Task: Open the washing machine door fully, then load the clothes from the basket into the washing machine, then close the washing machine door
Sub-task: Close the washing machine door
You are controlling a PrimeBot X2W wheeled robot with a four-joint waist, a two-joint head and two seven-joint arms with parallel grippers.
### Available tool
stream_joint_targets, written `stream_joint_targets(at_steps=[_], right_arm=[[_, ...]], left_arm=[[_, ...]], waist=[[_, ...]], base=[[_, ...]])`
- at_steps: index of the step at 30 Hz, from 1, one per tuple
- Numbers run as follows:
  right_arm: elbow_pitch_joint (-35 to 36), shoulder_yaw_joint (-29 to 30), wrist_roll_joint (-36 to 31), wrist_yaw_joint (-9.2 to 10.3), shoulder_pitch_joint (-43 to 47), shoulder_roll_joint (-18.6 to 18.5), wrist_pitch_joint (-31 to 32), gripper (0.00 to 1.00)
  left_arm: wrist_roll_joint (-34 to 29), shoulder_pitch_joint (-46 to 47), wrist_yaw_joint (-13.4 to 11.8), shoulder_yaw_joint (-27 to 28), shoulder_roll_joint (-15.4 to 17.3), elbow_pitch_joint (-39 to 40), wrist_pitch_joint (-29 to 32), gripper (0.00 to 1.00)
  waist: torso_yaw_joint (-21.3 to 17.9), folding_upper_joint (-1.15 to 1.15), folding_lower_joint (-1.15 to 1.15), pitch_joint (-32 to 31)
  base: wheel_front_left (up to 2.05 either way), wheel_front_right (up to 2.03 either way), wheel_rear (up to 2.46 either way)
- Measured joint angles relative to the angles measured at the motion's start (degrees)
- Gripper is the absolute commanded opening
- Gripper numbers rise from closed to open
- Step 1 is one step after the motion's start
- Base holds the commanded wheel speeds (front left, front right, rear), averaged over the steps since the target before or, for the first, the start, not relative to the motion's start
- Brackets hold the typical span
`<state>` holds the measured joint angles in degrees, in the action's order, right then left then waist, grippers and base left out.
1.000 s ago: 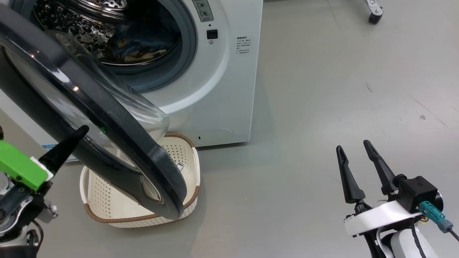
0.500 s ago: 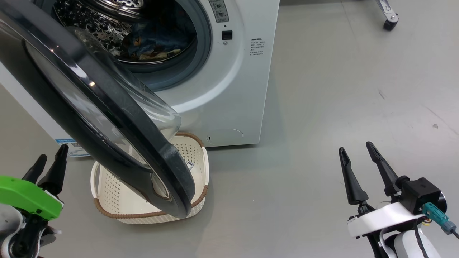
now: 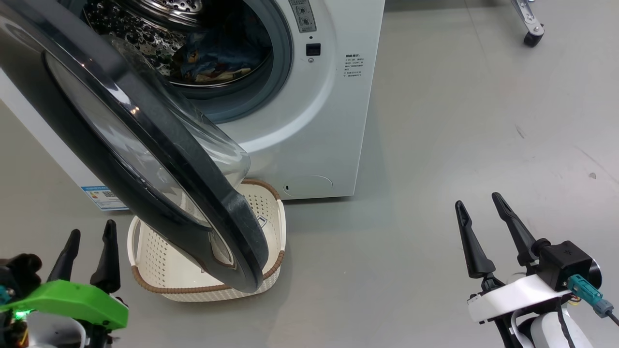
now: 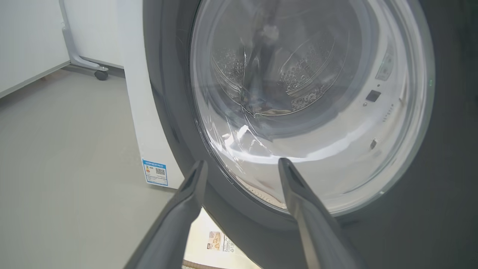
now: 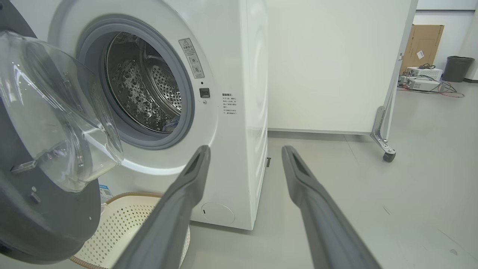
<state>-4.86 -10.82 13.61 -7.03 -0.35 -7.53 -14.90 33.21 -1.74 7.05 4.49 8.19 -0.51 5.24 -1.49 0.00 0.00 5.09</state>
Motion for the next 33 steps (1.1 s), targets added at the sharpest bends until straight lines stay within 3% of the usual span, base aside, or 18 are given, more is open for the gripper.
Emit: stream_joint_targets(at_steps=[6,16,26,33], right_arm=[[-0.01,-0.02,0.00,0.00,0.25,0.01,0.00,1.00],[-0.10,0.02,0.00,0.00,0.79,0.00,0.00,1.00],[-1.24,2.76,0.00,0.00,3.79,0.22,0.00,1.00],[-1.43,2.76,-0.07,0.00,4.43,0.45,0.00,1.00]], left_arm=[[-7.30,-3.05,0.01,-4.11,-1.03,-3.18,-9.67,1.00],[-13.17,-4.20,0.05,-8.42,-1.23,-7.87,-19.42,1.00],[-17.47,-4.47,0.07,-10.54,-2.09,-11.51,-20.15,1.00],[-17.51,-4.33,0.07,-7.81,-2.96,-9.56,-19.92,1.00]], waist=[[0.07,0.00,0.00,0.02],[0.41,0.00,0.00,-0.10],[1.70,0.00,0.00,-1.03],[2.69,0.00,0.00,-1.35]], base=[[0.00,0.00,0.00],[0.00,0.00,0.00],[0.00,0.00,0.00],[0.00,0.00,0.00]])
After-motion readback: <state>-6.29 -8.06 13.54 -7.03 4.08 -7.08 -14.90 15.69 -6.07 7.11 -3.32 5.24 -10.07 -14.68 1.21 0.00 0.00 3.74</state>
